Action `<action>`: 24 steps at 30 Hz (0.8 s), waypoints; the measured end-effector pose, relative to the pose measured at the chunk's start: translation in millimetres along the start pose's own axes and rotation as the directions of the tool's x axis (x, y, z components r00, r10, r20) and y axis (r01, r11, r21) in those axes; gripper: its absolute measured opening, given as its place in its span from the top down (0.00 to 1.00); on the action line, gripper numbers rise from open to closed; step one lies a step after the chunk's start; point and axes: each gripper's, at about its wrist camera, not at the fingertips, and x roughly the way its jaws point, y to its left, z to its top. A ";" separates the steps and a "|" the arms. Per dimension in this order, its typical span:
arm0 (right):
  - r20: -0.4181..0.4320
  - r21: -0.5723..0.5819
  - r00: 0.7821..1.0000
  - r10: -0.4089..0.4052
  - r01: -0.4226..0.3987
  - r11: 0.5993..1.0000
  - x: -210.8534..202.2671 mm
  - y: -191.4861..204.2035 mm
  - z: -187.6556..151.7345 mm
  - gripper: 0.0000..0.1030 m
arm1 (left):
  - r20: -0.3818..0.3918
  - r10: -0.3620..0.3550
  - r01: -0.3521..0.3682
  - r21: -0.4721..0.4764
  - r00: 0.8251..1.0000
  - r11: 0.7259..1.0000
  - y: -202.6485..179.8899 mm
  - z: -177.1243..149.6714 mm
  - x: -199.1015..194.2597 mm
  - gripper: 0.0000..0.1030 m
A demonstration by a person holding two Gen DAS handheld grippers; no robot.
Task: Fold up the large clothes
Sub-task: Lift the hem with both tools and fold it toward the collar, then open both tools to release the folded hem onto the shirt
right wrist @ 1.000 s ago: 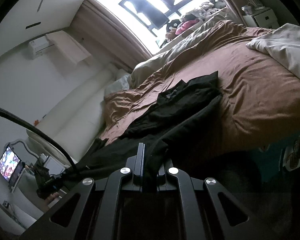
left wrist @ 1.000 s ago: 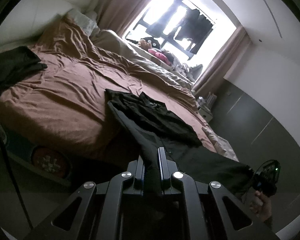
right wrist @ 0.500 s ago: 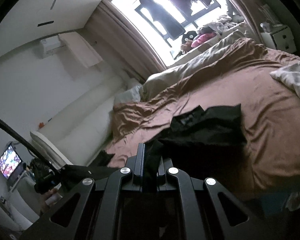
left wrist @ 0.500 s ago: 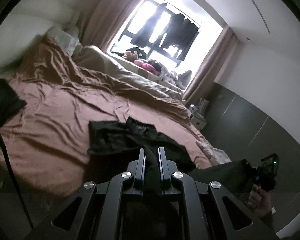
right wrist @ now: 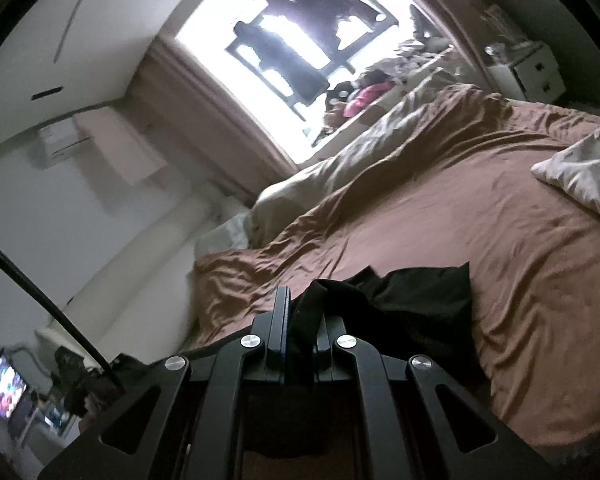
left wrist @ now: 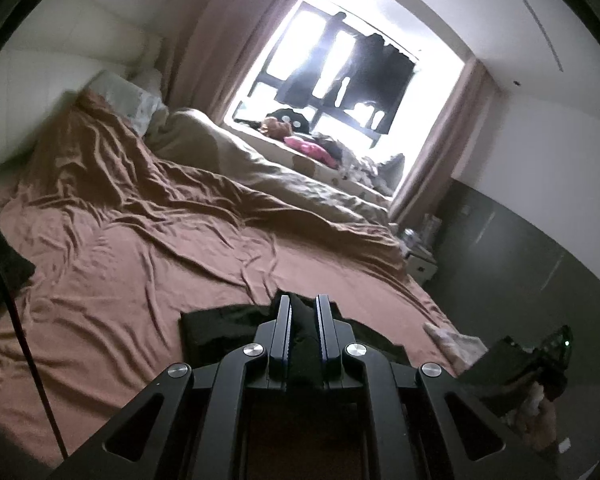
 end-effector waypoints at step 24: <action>-0.192 0.162 0.962 -0.196 0.228 0.960 174.2 -60.7 30.4 0.89 | -0.227 0.198 -0.236 -0.155 0.953 0.959 101.2 -10.3 221.4 0.88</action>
